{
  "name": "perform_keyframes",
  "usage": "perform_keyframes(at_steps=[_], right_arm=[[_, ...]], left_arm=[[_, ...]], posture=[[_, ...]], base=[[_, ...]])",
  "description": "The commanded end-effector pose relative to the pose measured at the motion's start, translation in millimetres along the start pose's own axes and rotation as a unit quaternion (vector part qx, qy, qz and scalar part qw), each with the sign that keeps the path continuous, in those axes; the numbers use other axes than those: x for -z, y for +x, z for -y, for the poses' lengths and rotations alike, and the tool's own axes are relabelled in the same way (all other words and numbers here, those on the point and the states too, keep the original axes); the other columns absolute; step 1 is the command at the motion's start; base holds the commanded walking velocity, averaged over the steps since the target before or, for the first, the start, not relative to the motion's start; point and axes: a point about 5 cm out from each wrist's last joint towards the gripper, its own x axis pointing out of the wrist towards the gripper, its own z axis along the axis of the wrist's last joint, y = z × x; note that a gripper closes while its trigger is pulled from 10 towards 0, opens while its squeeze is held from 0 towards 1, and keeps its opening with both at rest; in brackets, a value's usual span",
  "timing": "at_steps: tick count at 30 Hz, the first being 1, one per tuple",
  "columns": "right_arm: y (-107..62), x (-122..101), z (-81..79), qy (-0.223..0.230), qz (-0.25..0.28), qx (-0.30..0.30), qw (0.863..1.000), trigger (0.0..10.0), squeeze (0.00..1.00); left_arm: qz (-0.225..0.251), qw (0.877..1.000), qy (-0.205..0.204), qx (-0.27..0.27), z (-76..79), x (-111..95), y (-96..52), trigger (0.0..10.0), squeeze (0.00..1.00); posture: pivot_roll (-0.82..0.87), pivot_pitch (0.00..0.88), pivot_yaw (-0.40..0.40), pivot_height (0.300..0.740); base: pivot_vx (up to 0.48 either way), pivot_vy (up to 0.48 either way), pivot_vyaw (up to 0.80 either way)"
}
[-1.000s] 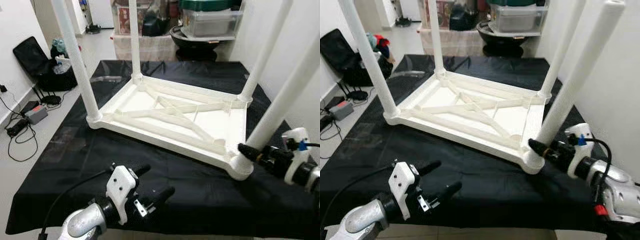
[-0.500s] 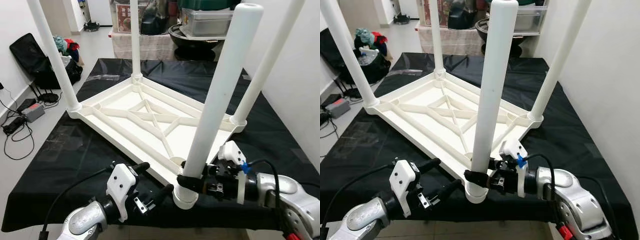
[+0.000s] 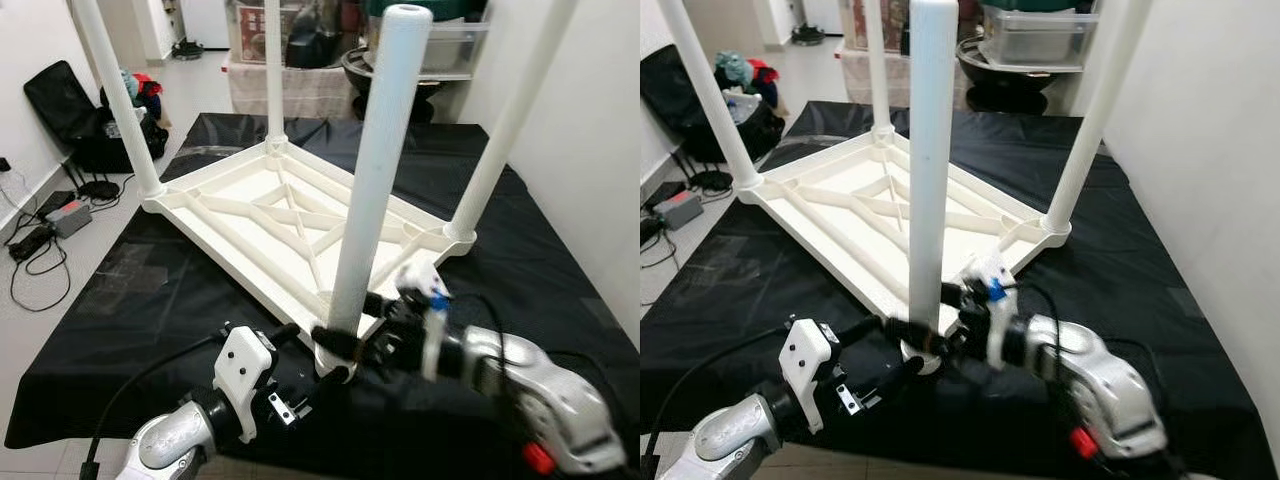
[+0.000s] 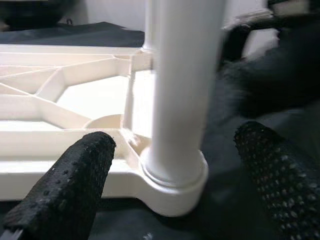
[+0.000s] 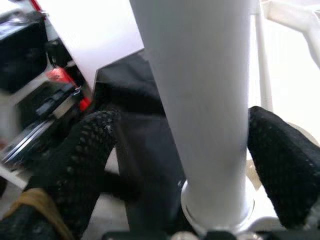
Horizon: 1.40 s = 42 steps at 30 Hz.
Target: Building children table
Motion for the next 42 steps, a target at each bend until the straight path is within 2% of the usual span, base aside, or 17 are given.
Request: perform_keyframes(at_steps=[1, 3, 5, 8, 9, 10, 11, 12, 13, 15, 17, 20, 26, 29, 38, 41, 42], right_arm=[[-15.7, -2.6, 0.1, -0.008, -0.002, -0.026, 1.000, 10.0, 1.00], [-26.7, -2.8, 5.0, -0.026, -0.017, -0.024, 0.999, 10.0, 1.00], [-44.3, 3.7, 24.2, -0.069, -0.084, 0.022, 0.994, 10.0, 1.00], [-50.5, 6.4, 31.7, -0.088, -0.112, 0.042, 0.989, 10.0, 1.00], [-59.5, 10.0, 51.4, -0.131, -0.165, 0.100, 0.972, 10.0, 0.31], [-68.8, 10.0, 71.1, -0.179, -0.212, 0.149, 0.949, 10.0, 0.31], [-74.5, 4.4, 86.6, -0.217, -0.238, 0.178, 0.930, 10.0, 0.00], [-74.5, 4.4, 86.6, -0.217, -0.238, 0.178, 0.930, 10.0, 0.00], [-77.5, -2.9, 97.9, -0.255, -0.258, 0.199, 0.910, 10.0, 0.00], [-77.9, -8.1, 102.5, -0.274, -0.265, 0.205, 0.901, 10.0, 0.00], [-64.5, -17.9, 109.8, -0.322, -0.275, 0.192, 0.885, 10.0, 0.00], [-58.3, -20.6, 111.6, -0.338, -0.277, 0.180, 0.881, 10.0, 0.00], [-4.2, -13.6, 109.2, -0.371, -0.286, 0.037, 0.883, 10.0, 0.00], [6.8, -15.4, 115.2, -0.378, -0.293, 0.030, 0.878, 10.0, 0.00], [14.4, -29.6, 124.5, -0.399, -0.324, 0.031, 0.857, 10.0, 0.00], [11.6, -38.9, 128.4, -0.409, -0.349, 0.021, 0.843, 10.0, 0.00], [3.9, -50.9, 132.3, -0.408, -0.383, 0.004, 0.829, 10.0, 0.00]], left_arm=[[-0.003, 1.000, -0.004, -0.014, -1.9, 1.9, -2.0, 10.0, 0.00], [-0.003, 1.000, -0.004, -0.018, -2.6, 1.6, -2.1, 10.0, 0.00], [0.000, 1.000, -0.003, -0.027, -4.0, 0.8, -2.5, 10.0, 0.00], [0.001, 1.000, -0.002, -0.031, -4.5, 0.4, -2.6, 10.0, 0.00], [0.003, 0.999, -0.003, -0.038, -5.5, -0.3, -3.4, 10.0, 0.00], [0.003, 0.999, -0.003, -0.045, -6.0, -0.9, -4.5, 10.0, 0.00], [0.001, 0.999, -0.006, -0.050, -5.6, -1.4, -6.4, 10.0, 0.00], [0.001, 0.999, -0.006, -0.050, -5.6, -1.4, -6.4, 10.0, 0.00], [-0.002, 0.999, -0.008, -0.050, -4.2, -1.8, -9.0, 10.0, 0.00], [-0.004, 0.999, -0.010, -0.050, -2.9, -2.1, -10.9, 10.0, 0.00], [-0.015, 0.999, -0.029, -0.033, 6.2, -1.8, -19.0, 10.0, 0.00], [-0.019, 0.999, -0.036, -0.026, 10.0, -1.9, -22.0, 10.0, 0.00], [-0.032, 0.997, -0.068, -0.007, 29.3, -4.2, -34.0, 10.0, 0.00], [-0.033, 0.997, -0.072, -0.006, 34.0, -5.9, -37.0, 10.0, 0.00], [-0.038, 0.996, -0.078, -0.004, 41.2, -9.6, -42.0, 10.0, 0.00], [-0.042, 0.996, -0.082, -0.003, 43.6, -11.1, -43.6, 10.0, 0.00], [-0.042, 0.995, -0.086, -0.003, 45.2, -12.1, -43.7, 10.0, 0.00]], posture=[[-0.07, 0.076, -0.073, 0.740], [-0.07, 0.076, -0.071, 0.740], [-0.07, 0.077, -0.069, 0.740], [-0.07, 0.077, -0.069, 0.740], [-0.07, 0.083, -0.067, 0.740], [-0.06, 0.088, -0.063, 0.740], [-0.05, 0.093, -0.061, 0.740], [-0.05, 0.093, -0.061, 0.740], [-0.05, 0.101, -0.059, 0.740], [-0.05, 0.103, -0.058, 0.740], [-0.04, 0.119, -0.056, 0.740], [-0.04, 0.120, -0.056, 0.740], [0.00, 0.159, -0.071, 0.740], [0.02, 0.178, -0.081, 0.740], [0.04, 0.195, -0.089, 0.740], [0.04, 0.204, -0.092, 0.740], [0.03, 0.207, -0.097, 0.740]], base=[[0.000, 0.000, 0.00], [0.000, 0.000, 0.00], [0.000, 0.000, 0.00], [0.000, 0.000, 0.00], [0.000, 0.000, 0.00], [0.000, 0.000, 0.00], [0.000, 0.000, 0.00], [0.000, 0.000, 0.00], [0.000, 0.000, 0.00], [0.000, 0.000, 0.00], [0.000, 0.000, 0.00], [0.000, 0.000, 0.00], [0.000, 0.000, 0.00], [0.000, 0.000, 0.00], [0.000, 0.000, 0.00], [0.000, 0.000, 0.00], [0.000, 0.000, 0.00]])
